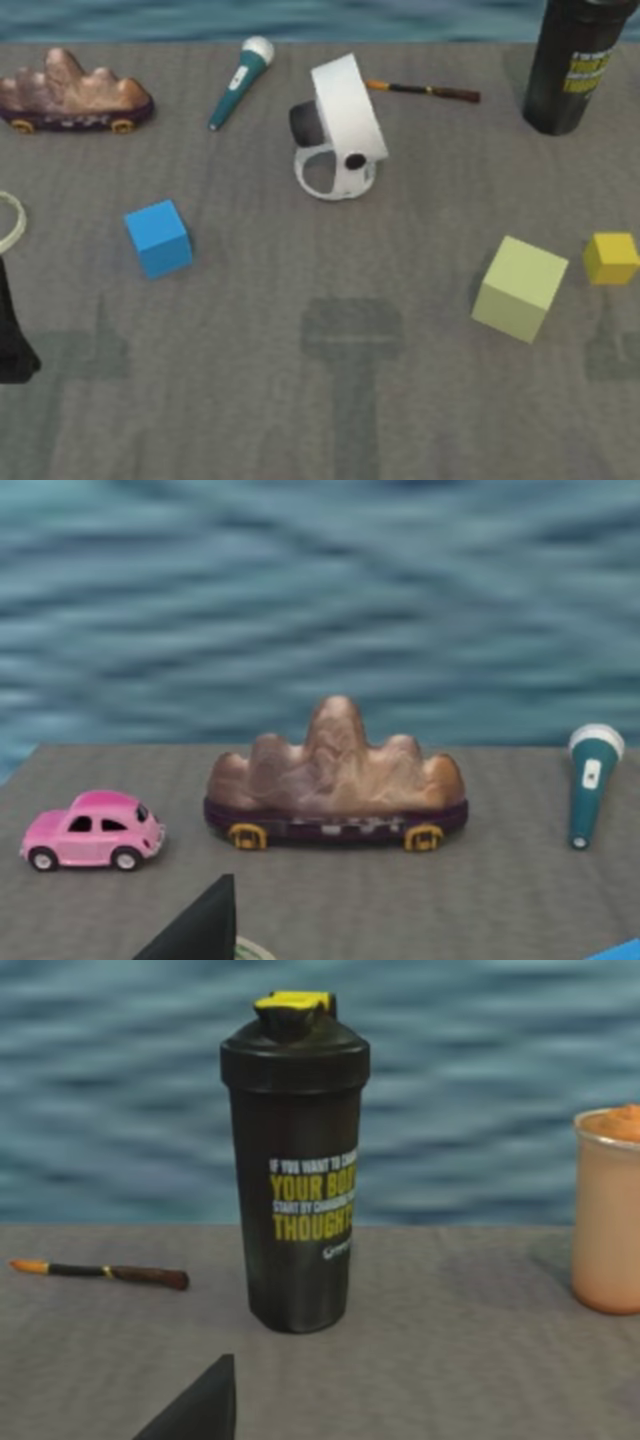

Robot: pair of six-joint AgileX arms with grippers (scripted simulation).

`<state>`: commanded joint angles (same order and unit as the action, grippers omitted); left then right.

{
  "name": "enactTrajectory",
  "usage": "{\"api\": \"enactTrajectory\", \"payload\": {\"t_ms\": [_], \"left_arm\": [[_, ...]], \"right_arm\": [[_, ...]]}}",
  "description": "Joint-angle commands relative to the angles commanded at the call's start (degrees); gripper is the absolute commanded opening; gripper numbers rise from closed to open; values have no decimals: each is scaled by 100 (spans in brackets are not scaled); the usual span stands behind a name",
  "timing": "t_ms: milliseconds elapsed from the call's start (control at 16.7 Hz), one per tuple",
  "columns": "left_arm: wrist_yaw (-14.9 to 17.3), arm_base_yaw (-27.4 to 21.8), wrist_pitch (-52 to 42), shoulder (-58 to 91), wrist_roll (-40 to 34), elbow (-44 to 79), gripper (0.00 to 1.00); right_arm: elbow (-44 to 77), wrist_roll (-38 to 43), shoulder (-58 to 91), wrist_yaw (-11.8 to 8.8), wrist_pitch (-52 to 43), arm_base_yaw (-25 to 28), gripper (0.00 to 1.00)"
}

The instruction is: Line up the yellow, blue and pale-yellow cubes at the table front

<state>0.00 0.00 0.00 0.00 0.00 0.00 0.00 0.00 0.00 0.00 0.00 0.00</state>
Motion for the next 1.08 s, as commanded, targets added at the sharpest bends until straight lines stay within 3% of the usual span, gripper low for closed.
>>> {"api": "enactTrajectory", "payload": {"t_ms": [240, 480, 1080], "left_arm": [[0, 0, 0, 0, 0, 0, 100], [0, 0, 0, 0, 0, 0, 100], [0, 0, 0, 0, 0, 0, 100]], "right_arm": [[172, 13, 174, -7, -119, 18, 100], [1196, 78, 1256, -16, -801, 84, 100], [5448, 304, 7131, 27, -3856, 312, 100]]}}
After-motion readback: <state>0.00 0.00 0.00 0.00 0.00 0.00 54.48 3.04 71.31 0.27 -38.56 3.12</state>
